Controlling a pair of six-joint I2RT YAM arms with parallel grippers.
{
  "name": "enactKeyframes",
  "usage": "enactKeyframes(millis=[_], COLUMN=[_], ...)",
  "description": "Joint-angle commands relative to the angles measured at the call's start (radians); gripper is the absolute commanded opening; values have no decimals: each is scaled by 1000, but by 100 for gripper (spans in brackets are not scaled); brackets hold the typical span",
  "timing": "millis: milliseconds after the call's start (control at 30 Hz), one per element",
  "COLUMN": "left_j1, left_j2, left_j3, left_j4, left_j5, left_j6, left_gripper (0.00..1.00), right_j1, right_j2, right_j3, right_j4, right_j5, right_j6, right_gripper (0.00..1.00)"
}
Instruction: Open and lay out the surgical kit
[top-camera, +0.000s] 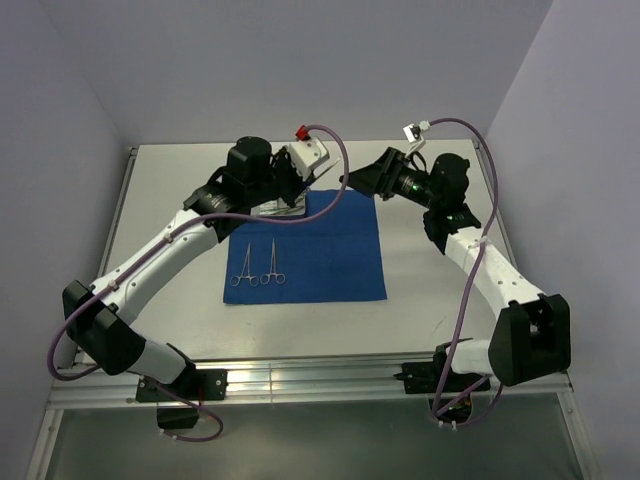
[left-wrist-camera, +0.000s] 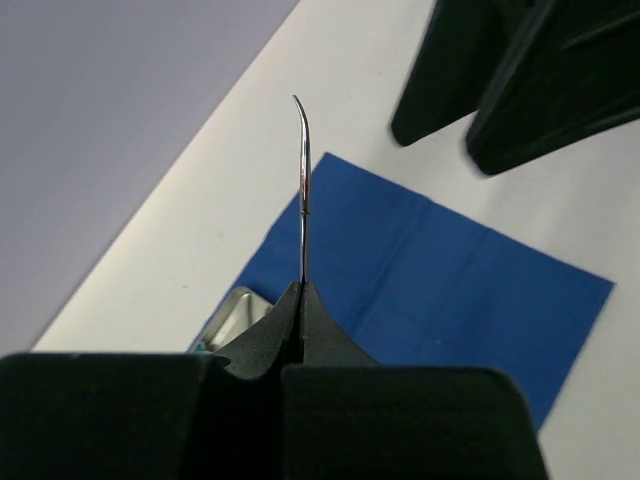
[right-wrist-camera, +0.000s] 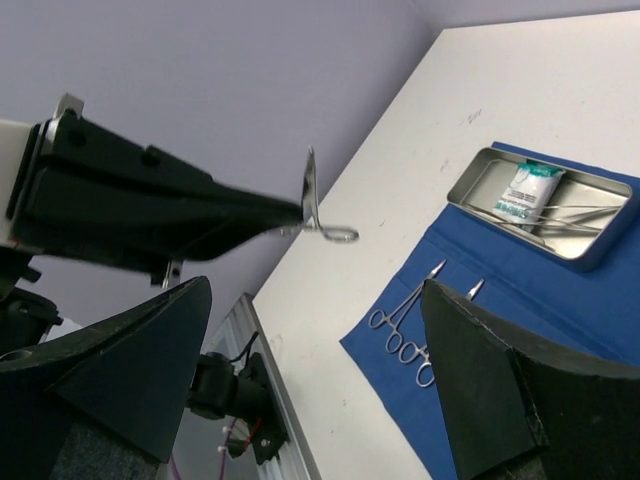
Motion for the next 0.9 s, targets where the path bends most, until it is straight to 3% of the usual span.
enactKeyframes(millis=[0, 233, 433, 733, 867], left_j1=[-48, -98, -117, -143, -147], left_j2=[-20, -3, 11, 17, 15], left_j3=[27, 43, 63, 63, 50], left_j4=[19, -1, 1, 3, 6], left_j5=[-54, -74, -99, -108, -117], left_j6=[-115, -122, -125, -129, -130], left_gripper=[0, 0, 0, 0, 0], right_j1=[32, 75, 94, 107, 107], right_j2=[-1, 5, 22, 36, 44], right_j3=[52, 48, 59, 68, 62], right_j4=[34, 53, 36, 44, 72], right_j5=[68, 129, 184, 194, 183], right_j6=[-4, 30, 68, 82, 94], right_gripper=[93, 86, 63, 51, 28])
